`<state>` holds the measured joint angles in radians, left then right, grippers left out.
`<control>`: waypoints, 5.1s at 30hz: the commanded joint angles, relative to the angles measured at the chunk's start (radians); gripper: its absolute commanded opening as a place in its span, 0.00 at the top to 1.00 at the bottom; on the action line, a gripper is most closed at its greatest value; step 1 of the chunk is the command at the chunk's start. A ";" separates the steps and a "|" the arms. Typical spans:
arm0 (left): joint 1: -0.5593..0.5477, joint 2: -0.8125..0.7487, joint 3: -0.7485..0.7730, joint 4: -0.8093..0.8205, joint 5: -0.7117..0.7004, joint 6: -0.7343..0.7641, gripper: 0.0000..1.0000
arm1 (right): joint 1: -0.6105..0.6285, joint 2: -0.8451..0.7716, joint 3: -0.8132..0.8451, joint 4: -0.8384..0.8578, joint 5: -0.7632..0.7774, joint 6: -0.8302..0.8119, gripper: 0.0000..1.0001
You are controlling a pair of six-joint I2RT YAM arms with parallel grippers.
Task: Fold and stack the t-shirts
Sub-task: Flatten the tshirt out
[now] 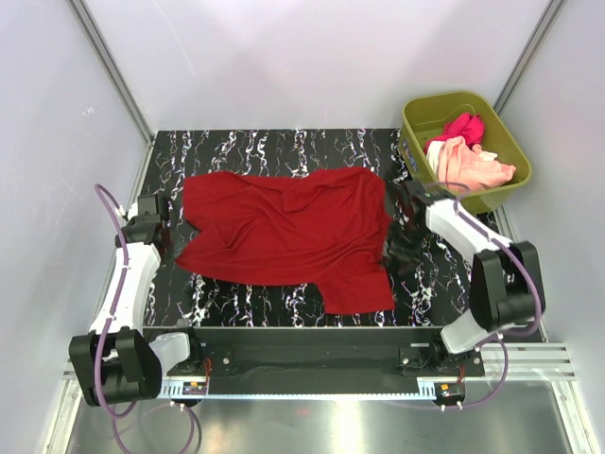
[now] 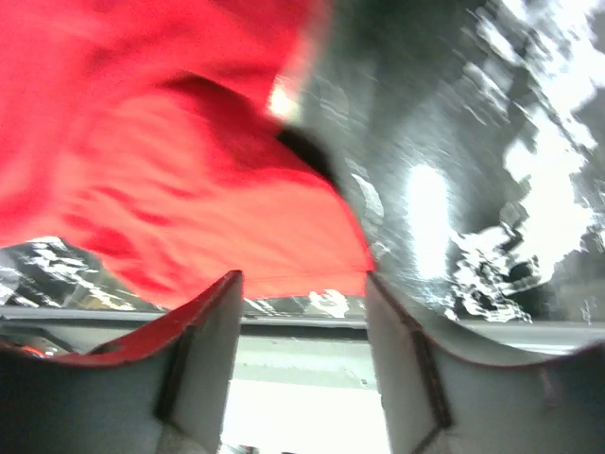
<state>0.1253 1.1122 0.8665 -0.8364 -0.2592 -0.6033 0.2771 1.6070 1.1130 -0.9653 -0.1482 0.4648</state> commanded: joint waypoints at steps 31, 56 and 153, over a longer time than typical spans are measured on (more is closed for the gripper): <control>-0.026 0.000 0.049 0.039 -0.003 0.010 1.00 | 0.005 0.002 -0.297 0.088 -0.018 0.176 0.54; -0.027 -0.019 0.212 -0.013 -0.006 0.072 1.00 | 0.007 -0.170 0.185 0.048 0.072 0.120 1.00; -0.464 -0.129 0.666 0.480 -0.385 0.586 0.99 | -0.047 -0.391 0.811 0.537 -0.025 -0.063 1.00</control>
<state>-0.3351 0.9066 1.6821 -0.4633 -0.5373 -0.0589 0.2348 1.1263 2.0098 -0.5240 -0.2012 0.4267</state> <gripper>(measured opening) 0.028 0.012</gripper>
